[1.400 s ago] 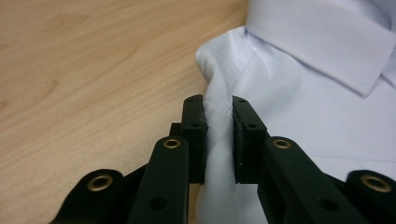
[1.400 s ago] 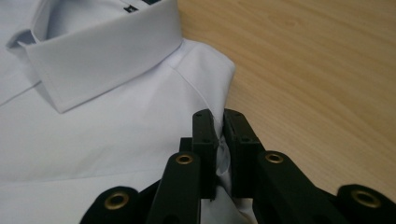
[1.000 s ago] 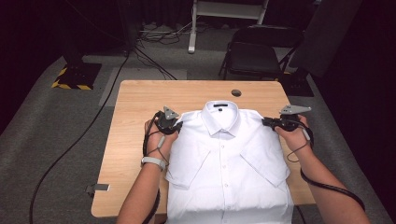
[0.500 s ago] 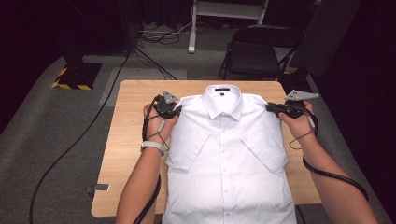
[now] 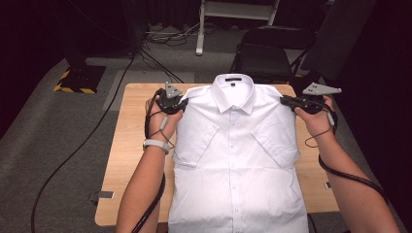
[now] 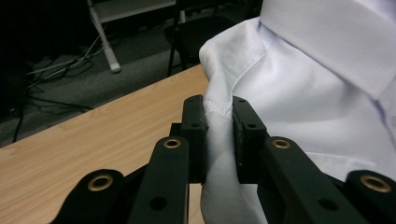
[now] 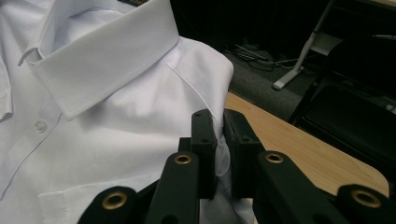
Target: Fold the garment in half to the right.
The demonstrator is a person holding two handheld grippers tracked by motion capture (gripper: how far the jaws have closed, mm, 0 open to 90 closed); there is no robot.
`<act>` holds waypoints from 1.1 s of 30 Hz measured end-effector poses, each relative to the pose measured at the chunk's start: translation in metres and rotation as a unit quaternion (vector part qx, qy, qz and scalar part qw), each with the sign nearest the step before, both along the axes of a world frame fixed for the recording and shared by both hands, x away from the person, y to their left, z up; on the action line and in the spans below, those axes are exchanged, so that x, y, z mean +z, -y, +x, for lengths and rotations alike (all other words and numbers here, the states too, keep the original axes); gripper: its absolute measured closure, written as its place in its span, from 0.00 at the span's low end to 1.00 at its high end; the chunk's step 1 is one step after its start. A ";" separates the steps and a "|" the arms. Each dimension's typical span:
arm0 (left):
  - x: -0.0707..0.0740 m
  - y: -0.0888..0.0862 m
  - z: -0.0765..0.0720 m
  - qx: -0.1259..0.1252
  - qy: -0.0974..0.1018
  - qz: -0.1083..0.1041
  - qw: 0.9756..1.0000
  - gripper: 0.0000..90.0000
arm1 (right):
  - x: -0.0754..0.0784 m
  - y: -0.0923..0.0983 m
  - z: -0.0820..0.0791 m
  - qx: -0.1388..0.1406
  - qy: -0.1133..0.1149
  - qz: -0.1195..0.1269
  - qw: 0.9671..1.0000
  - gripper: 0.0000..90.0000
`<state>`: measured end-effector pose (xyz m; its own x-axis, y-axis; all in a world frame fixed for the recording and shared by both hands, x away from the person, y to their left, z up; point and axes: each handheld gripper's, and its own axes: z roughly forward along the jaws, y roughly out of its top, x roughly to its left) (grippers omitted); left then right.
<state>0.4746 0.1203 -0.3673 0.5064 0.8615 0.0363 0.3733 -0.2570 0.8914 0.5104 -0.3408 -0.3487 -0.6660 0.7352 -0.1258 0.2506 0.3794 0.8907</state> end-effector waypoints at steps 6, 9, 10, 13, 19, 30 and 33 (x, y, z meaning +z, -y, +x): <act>-0.004 -0.004 -0.017 -0.015 -0.001 -0.018 1.000 0.87 | -0.005 0.007 -0.019 0.018 -0.001 0.003 1.000 0.92; -0.004 -0.006 -0.027 -0.021 0.003 -0.024 0.999 0.87 | -0.007 0.011 -0.027 0.022 -0.001 0.016 1.000 0.92; -0.004 -0.006 -0.030 -0.022 0.004 -0.026 0.999 0.87 | -0.007 0.013 -0.030 0.023 0.001 0.020 1.000 0.92; 0.000 -0.006 -0.041 -0.028 0.011 -0.028 0.999 0.87 | -0.005 0.016 -0.038 0.028 0.004 0.028 0.999 0.92; 0.008 -0.007 -0.067 -0.043 0.024 -0.020 0.999 0.86 | 0.002 0.023 -0.064 0.048 0.009 0.033 0.998 0.92; 0.011 -0.002 -0.117 -0.070 0.044 -0.004 0.997 0.86 | 0.003 0.035 -0.108 0.070 0.015 0.036 0.997 0.92; 0.009 0.000 -0.126 -0.072 0.044 0.000 0.996 0.86 | -0.001 0.038 -0.117 0.075 0.013 0.038 0.996 0.92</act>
